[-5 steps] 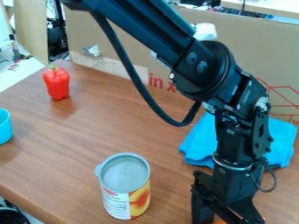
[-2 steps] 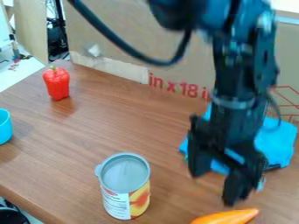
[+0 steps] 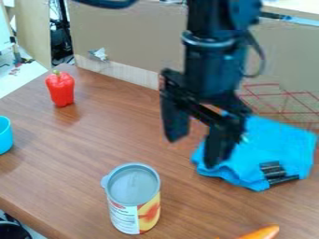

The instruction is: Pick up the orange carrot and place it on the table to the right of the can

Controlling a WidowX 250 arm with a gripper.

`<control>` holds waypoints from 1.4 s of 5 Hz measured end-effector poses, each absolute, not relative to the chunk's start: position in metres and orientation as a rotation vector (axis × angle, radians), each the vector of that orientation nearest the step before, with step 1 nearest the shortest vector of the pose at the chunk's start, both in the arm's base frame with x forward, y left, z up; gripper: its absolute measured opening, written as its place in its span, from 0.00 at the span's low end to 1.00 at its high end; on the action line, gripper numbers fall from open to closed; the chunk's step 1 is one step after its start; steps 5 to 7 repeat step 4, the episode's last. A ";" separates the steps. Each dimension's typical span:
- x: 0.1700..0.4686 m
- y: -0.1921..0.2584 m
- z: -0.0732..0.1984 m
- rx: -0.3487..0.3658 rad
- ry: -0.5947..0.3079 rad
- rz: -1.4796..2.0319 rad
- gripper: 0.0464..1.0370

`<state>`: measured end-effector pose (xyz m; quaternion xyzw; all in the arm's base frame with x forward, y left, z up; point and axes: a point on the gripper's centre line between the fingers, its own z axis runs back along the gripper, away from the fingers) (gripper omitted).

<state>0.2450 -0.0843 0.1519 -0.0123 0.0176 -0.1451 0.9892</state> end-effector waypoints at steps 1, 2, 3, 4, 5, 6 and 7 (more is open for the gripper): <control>0.242 -0.057 0.153 0.049 0.090 -0.208 0.95; 0.239 -0.022 0.156 0.094 0.095 -0.099 0.95; 0.240 0.000 0.158 0.125 0.089 -0.072 0.95; 0.239 0.024 0.158 0.105 0.097 -0.021 0.95; 0.239 0.024 0.158 0.105 0.097 -0.021 0.95; 0.239 0.024 0.158 0.105 0.097 -0.021 0.95; 0.239 0.024 0.158 0.105 0.097 -0.021 0.95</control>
